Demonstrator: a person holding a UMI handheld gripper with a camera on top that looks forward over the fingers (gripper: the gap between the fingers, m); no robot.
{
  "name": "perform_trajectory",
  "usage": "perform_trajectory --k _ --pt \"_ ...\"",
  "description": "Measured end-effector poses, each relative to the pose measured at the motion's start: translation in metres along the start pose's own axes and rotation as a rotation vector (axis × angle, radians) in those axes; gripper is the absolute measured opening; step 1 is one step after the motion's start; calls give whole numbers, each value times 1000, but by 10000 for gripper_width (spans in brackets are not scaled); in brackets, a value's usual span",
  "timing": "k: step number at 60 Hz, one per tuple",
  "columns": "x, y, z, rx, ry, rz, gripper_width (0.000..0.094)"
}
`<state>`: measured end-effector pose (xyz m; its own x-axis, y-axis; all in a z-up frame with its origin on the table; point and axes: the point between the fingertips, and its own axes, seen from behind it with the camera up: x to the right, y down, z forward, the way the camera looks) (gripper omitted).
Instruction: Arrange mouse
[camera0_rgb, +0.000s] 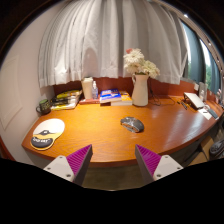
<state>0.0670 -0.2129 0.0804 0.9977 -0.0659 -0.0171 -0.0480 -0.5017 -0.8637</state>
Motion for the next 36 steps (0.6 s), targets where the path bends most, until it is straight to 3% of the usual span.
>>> perform_trajectory --k 15,36 --pt "80 3 90 -76 36 -41 849" --pt "106 -25 213 -131 -47 -93 854"
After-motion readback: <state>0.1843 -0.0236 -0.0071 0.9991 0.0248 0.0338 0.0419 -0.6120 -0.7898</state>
